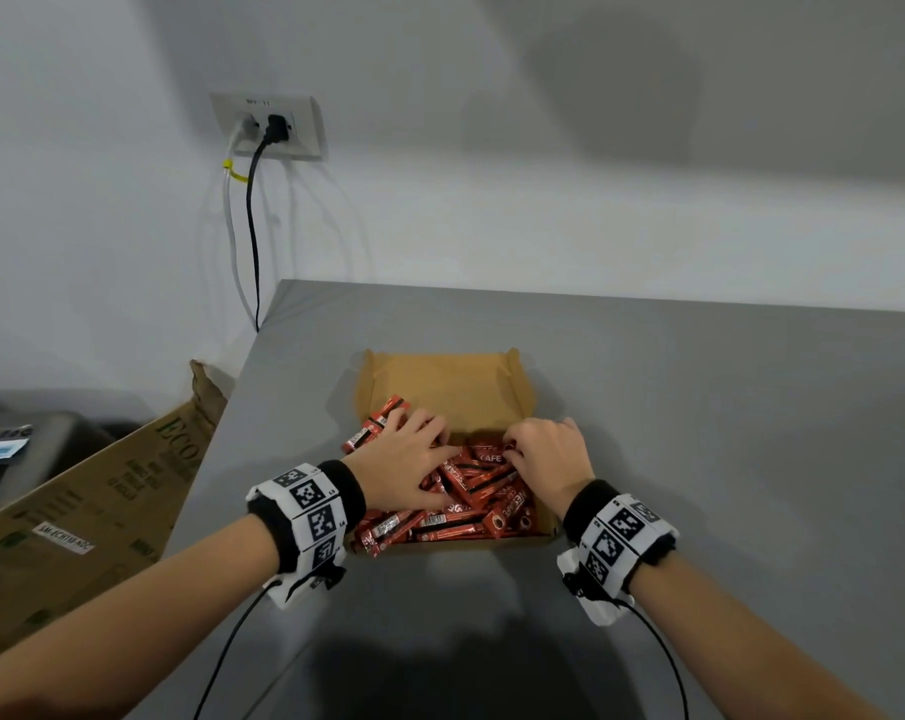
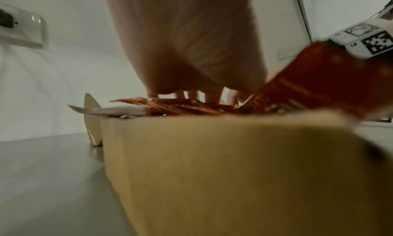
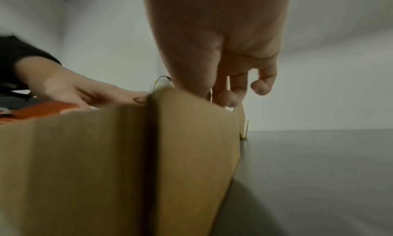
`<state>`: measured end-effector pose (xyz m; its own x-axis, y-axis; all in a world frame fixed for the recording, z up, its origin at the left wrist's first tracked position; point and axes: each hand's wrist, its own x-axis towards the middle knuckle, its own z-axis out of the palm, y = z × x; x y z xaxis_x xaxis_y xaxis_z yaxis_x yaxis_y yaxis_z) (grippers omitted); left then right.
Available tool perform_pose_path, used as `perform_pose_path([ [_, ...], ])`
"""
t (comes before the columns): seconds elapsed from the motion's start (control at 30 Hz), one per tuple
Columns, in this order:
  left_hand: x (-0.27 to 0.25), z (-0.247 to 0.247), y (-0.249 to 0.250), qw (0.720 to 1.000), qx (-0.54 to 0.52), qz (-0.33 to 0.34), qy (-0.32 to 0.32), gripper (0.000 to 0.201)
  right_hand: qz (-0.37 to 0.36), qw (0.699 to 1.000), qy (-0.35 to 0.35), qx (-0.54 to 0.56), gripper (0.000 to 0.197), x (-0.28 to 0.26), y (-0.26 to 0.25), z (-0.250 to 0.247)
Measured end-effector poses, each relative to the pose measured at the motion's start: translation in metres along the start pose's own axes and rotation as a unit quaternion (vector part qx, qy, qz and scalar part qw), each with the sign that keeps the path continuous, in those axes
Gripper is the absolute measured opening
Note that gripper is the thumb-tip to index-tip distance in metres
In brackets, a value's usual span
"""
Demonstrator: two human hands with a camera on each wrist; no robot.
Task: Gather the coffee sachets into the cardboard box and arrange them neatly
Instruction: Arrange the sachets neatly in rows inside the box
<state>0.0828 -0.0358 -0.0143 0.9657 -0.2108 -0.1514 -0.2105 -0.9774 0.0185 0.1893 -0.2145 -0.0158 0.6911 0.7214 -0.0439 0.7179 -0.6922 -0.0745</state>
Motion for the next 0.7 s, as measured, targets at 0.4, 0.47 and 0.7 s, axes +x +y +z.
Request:
perform_pose_path([
  [0.4,-0.002,0.021,-0.005,0.996,-0.069,0.043,0.019,0.066,-0.012,1.0,-0.005,-0.027,0.03,0.002,-0.002,0.011],
  [0.47,-0.004,0.022,-0.005,0.996,-0.077,0.047,0.025,0.065,-0.013,1.0,-0.014,-0.017,0.027,0.003,-0.003,0.009],
  [0.7,-0.004,0.024,-0.003,0.996,-0.076,0.041,0.027,0.069,-0.049,0.999,-0.019,-0.001,0.013,0.002,-0.003,0.0],
])
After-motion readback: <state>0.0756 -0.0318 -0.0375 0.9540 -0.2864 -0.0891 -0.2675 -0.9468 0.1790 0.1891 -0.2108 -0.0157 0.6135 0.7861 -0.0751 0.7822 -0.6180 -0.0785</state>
